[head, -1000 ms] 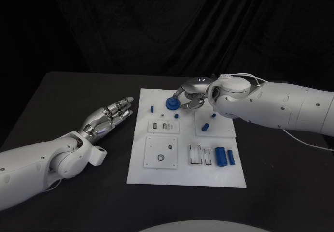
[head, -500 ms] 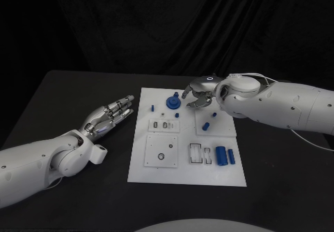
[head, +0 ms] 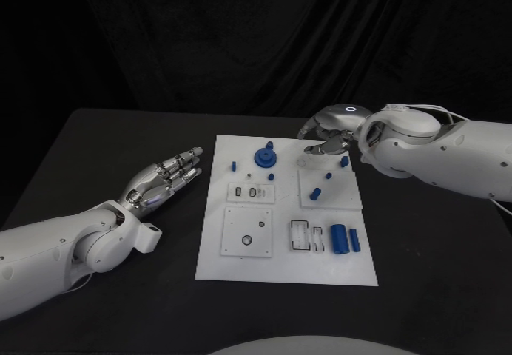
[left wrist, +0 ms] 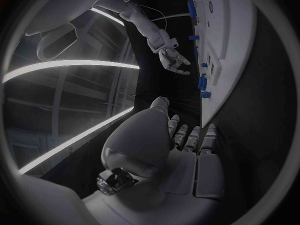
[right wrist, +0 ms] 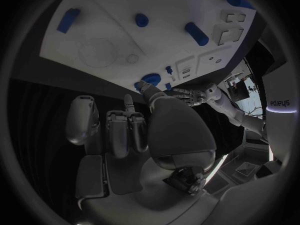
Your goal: Assemble the parts on the task board
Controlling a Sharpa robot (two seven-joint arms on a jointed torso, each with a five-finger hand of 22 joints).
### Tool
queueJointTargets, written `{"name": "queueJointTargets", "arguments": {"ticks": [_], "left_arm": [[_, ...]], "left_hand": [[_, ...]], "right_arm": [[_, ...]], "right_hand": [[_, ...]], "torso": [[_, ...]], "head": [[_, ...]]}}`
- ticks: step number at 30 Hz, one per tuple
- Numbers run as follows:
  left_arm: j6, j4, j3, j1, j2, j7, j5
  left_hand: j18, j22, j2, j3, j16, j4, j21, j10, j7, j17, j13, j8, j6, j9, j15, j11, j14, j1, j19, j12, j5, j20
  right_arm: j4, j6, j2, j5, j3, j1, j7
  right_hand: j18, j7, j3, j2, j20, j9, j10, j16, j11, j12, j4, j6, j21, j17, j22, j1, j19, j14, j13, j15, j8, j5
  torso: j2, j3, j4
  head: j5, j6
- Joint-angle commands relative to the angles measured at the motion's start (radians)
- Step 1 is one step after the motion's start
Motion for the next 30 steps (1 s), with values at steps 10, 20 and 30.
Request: {"name": "queueJointTargets", "arguments": {"ticks": [10, 20, 30], "left_arm": [[0.007, 0.003, 0.001, -0.002, 0.001, 0.084, -0.002], [0.011, 0.002, 0.001, -0.003, 0.004, 0.084, -0.002], [0.013, 0.001, 0.001, -0.004, 0.006, 0.084, -0.002]], "left_hand": [[0.016, -0.001, 0.002, 0.006, 0.000, 0.000, 0.002, 0.000, 0.001, -0.001, 0.000, 0.000, -0.001, -0.001, 0.006, 0.007, -0.003, -0.012, 0.000, 0.001, 0.008, 0.006], [0.016, -0.001, 0.002, 0.006, -0.001, 0.000, 0.002, -0.001, 0.001, -0.001, -0.001, 0.000, -0.004, -0.001, 0.006, 0.008, -0.003, -0.013, 0.000, 0.000, 0.011, 0.006], [0.016, -0.001, 0.002, 0.006, -0.001, 0.000, 0.002, -0.001, 0.001, -0.001, -0.001, 0.000, -0.004, -0.001, 0.006, 0.008, -0.003, -0.013, 0.000, 0.000, 0.011, 0.006]], "right_arm": [[0.048, 0.003, -0.154, -0.030, -0.008, 0.001, -0.030], [0.044, -0.031, -0.212, -0.065, -0.009, -0.034, -0.032], [0.028, -0.025, -0.212, -0.068, -0.010, -0.047, -0.035]], "right_hand": [[0.010, -0.014, -0.017, -0.020, -0.007, -0.027, 0.104, 0.005, -0.005, 0.006, 0.041, -0.028, 0.018, 0.234, 0.177, -0.023, 0.020, 0.088, 0.263, -0.004, -0.028, 0.000], [0.009, -0.010, -0.023, -0.032, -0.008, -0.031, 0.104, 0.002, -0.003, 0.006, 0.048, -0.023, 0.022, 0.231, 0.179, -0.021, 0.023, 0.087, 0.263, -0.004, -0.023, 0.000], [0.009, -0.006, -0.022, -0.035, -0.007, -0.032, 0.104, -0.001, -0.001, 0.006, 0.051, -0.012, 0.019, 0.229, 0.178, -0.013, 0.022, 0.085, 0.263, -0.003, -0.019, 0.001]], "torso": [[-0.001, -0.0021, -0.0007], [0.000, -0.0027, 0.0018], [0.000, -0.0010, 0.0042]], "head": [[-0.006, -0.006], [-0.008, -0.006], [-0.011, -0.006]]}}
